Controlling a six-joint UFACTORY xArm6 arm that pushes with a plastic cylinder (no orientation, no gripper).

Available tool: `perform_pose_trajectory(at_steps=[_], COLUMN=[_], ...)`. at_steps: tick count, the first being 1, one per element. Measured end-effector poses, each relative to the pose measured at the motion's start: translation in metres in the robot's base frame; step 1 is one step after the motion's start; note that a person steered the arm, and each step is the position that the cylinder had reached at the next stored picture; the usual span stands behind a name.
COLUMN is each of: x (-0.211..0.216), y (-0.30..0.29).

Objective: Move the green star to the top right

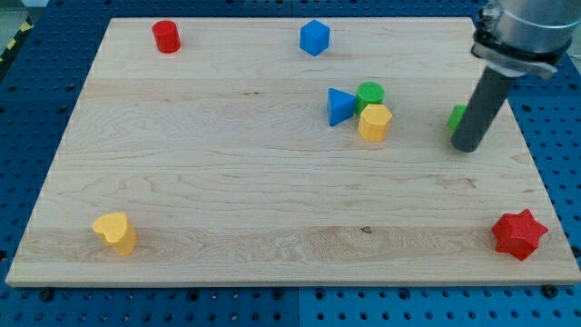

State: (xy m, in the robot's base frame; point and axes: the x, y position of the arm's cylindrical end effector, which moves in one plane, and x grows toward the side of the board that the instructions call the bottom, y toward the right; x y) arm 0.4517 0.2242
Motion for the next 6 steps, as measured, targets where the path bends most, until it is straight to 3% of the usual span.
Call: perform_pose_trajectory(at_steps=[3, 4, 5, 6], x=[-0.054, -0.025, -0.047, -0.102], y=[0.014, 0.038, 0.048, 0.048])
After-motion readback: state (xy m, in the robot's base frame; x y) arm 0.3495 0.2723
